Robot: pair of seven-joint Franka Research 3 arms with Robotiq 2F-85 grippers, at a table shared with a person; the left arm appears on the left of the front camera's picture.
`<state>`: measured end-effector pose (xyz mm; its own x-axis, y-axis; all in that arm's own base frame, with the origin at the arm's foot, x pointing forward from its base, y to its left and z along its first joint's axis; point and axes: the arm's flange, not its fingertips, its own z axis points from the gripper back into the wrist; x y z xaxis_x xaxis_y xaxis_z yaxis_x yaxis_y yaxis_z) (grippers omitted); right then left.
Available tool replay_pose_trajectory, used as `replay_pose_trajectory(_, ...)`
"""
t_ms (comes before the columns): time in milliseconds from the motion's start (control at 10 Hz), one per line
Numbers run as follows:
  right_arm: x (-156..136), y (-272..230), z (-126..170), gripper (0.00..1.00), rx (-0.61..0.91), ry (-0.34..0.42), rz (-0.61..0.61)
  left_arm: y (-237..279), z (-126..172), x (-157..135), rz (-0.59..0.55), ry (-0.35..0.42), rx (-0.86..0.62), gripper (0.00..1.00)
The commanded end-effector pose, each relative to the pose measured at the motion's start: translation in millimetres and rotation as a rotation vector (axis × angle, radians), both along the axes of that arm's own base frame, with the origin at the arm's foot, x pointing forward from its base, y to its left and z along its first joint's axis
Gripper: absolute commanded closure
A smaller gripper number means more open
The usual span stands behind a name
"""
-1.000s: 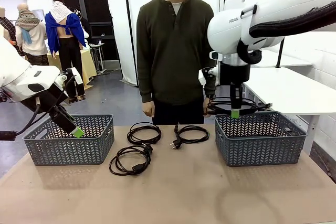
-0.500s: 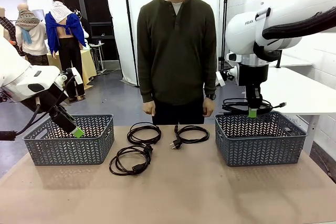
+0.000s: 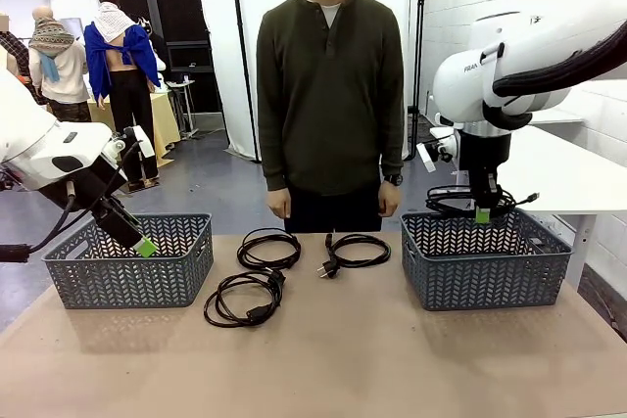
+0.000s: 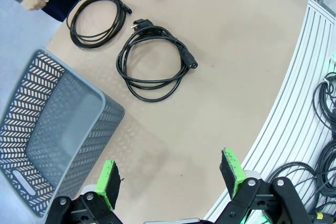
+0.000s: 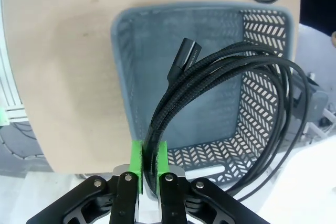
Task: Organize the cables according to human instructions.
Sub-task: Pick up a bundle of cables and place it in the basket indicated by the human.
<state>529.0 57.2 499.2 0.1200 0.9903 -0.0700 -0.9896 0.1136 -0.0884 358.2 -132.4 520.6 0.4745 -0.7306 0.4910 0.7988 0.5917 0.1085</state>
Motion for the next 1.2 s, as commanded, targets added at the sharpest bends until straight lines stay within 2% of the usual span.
replay_pose_trajectory(0, 12, -13, -10, 1.00, 0.012, 0.009, 0.032, 1, -1, 2, 0.002, -0.012, 0.000, 0.00)
replay_pose_trajectory(700, 45, -20, -22, 1.00, 0.017, 0.041, 0.006, 1, -1, 2, 0.002, -0.012, 0.000, 0.00)
replay_pose_trajectory(1100, 49, -20, -19, 0.24, 0.044, 0.049, -0.018, 1, -1, 2, 0.002, -0.012, 0.000, 0.00)
